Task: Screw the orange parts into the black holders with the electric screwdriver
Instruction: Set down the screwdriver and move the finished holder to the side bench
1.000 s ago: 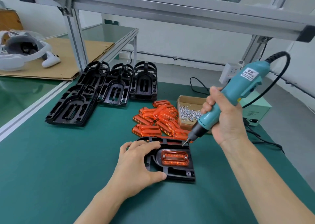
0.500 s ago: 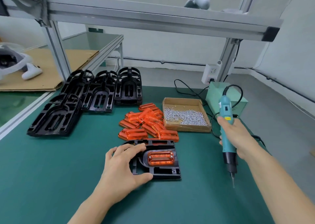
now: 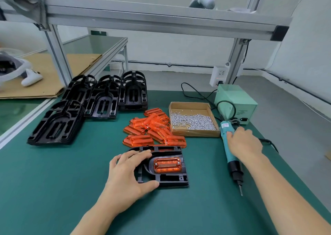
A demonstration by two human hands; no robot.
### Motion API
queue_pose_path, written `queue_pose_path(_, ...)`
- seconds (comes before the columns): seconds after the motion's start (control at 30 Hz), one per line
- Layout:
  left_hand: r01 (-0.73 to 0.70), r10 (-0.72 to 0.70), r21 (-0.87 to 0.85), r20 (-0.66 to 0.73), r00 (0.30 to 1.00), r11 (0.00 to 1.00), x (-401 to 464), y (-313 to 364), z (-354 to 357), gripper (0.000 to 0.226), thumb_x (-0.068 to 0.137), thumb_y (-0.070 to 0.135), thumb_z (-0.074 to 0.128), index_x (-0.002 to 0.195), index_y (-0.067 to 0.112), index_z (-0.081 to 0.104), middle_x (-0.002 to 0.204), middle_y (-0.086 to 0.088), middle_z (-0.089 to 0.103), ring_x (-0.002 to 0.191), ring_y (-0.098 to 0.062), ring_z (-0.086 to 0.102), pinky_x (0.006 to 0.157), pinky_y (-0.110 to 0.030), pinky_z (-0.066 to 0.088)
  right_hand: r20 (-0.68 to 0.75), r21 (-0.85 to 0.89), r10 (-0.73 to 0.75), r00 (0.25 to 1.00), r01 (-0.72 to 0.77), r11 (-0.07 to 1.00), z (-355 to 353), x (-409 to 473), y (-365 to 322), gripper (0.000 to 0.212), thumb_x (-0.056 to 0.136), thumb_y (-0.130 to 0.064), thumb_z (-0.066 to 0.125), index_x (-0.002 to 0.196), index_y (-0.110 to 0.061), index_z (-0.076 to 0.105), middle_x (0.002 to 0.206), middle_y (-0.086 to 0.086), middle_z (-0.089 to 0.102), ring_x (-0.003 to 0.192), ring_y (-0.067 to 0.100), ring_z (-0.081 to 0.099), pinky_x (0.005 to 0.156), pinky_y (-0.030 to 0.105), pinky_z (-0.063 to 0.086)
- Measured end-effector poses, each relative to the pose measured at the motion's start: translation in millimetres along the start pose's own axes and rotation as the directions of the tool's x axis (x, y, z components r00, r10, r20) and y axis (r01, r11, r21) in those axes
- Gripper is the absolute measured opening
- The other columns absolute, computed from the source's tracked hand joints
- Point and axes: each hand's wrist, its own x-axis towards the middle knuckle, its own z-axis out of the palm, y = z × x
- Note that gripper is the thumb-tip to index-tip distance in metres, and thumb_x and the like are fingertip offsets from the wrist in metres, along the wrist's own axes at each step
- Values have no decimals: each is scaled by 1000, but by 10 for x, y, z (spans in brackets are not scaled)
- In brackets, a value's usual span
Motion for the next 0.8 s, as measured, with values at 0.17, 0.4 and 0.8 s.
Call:
queue_pose_path(0.17,8,-8,6,2,1000,1000,-10,-14,5,69,64,47,80,113,64,35,126,26,36,116,-2,12,108,-28,20,18,-12,-26,1000,26,1000,-8,75,1,38,104,-33,34,121,-2,48,123,19,56,109,36,56,73,35,36)
queue_pose_path(0.4,-17,17,14,7,1000,1000,-14,-21,10,69,66,46,79,116,63,35,123,31,32,116,2,10,105,-25,19,20,3,-30,999,30,1000,4,24,29,39,103,-35,32,119,-3,48,119,18,56,100,33,54,74,37,40)
queue_pose_path(0.8,-54,60,142,-35,998,988,-73,-102,-29,107,59,59,76,144,45,14,149,31,9,139,4,-1,108,-13,-9,4,244,-816,578,791,561,-97,-729,-629,47,99,-37,48,142,-19,43,142,-2,49,130,14,41,108,29,29)
